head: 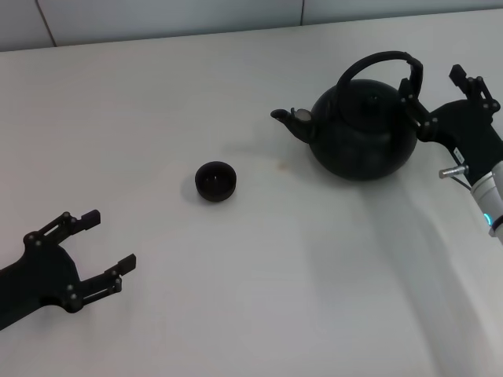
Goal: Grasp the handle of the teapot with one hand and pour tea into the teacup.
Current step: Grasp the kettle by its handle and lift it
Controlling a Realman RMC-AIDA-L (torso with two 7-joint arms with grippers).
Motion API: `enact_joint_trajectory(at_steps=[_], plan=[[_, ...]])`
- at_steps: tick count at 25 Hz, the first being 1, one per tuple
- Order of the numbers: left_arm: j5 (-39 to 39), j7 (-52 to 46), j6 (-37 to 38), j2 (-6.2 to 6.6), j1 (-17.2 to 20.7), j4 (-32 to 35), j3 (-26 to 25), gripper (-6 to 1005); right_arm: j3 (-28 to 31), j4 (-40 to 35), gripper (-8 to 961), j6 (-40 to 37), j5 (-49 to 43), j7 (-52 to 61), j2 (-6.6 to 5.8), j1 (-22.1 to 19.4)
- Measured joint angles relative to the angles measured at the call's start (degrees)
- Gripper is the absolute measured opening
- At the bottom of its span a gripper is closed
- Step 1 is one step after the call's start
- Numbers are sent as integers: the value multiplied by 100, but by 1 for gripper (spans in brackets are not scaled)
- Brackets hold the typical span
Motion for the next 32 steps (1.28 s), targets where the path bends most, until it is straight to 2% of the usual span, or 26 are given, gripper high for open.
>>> enact_joint_trajectory(at_steps=[31,32], plan=[[-3,0,-25,-18,19,0,-9,859,-32,-55,743,114,-43,13,0,102],[-4,0,-25,-18,19,0,-9,859,-37,-54,700,114,-47,13,0,108]])
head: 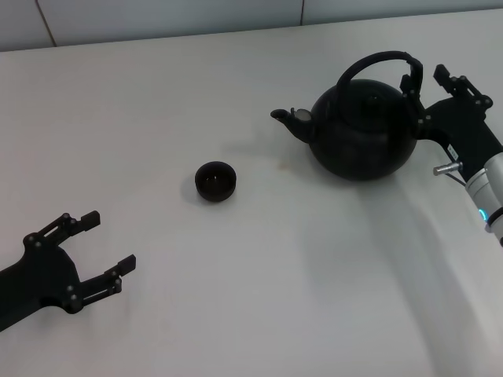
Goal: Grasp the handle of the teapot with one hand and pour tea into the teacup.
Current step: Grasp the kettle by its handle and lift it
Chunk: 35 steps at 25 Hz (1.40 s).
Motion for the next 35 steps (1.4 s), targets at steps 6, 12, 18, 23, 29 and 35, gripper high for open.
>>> enact_joint_trajectory(at_steps=[6,12,18,23,29,35], plan=[[-5,0,1,0,-1,0,-1,859,-29,1,448,1,-13,2,1,34],[-8,0,1,0,-1,0,-9,859,3,5,95,4,-14,2,2,45],[-8,8,1,-6,-2,0,-9,859,46,7,85,-37,19,56,9,51],[-8,14,1,-9,2,0,-9,859,49,10,77,-75,23,69,9,53],[-8,20,0,-23,15,0,-9,859,31,1,77,-505,6,298,-8,54],[-8,5,-3,-27,17,0,-9,859,-6,-60,77,-616,-5,434,-16,72]])
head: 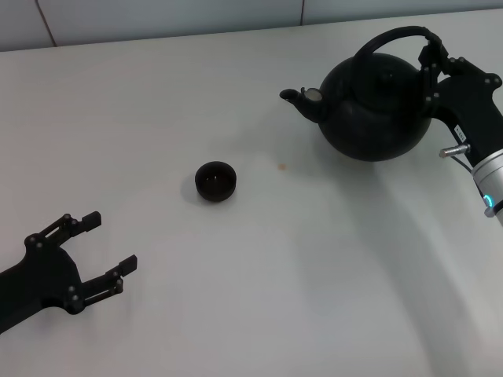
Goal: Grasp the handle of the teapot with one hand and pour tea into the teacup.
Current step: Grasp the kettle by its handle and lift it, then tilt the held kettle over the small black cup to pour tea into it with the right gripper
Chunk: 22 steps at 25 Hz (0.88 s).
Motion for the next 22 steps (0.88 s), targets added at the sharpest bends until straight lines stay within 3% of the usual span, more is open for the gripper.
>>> enact_joint_trajectory(at_steps=[8,22], plan=[[0,-3,-6,0,0,0,0,859,-18,-34,77,11,-98,119,-11,60],[0,-5,-34,-13,-10,0,0,859,-26,-351,77,430,-1253,1022,-20,505]])
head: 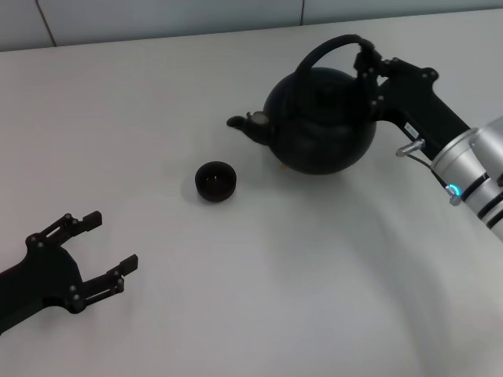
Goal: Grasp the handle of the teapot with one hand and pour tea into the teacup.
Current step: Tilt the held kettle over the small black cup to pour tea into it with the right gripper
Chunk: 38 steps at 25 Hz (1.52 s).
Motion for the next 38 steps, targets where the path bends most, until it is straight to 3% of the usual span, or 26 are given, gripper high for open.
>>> enact_joint_trajectory(at_steps=[18,38], plan=[[0,4,-21,-37,1,0,-113,859,-205,-370,76,4,-135,-87,11,220],[19,0,-86,-78,-35,1,-123,859,-298,-391,76,-42,-136,-1283,18,378]])
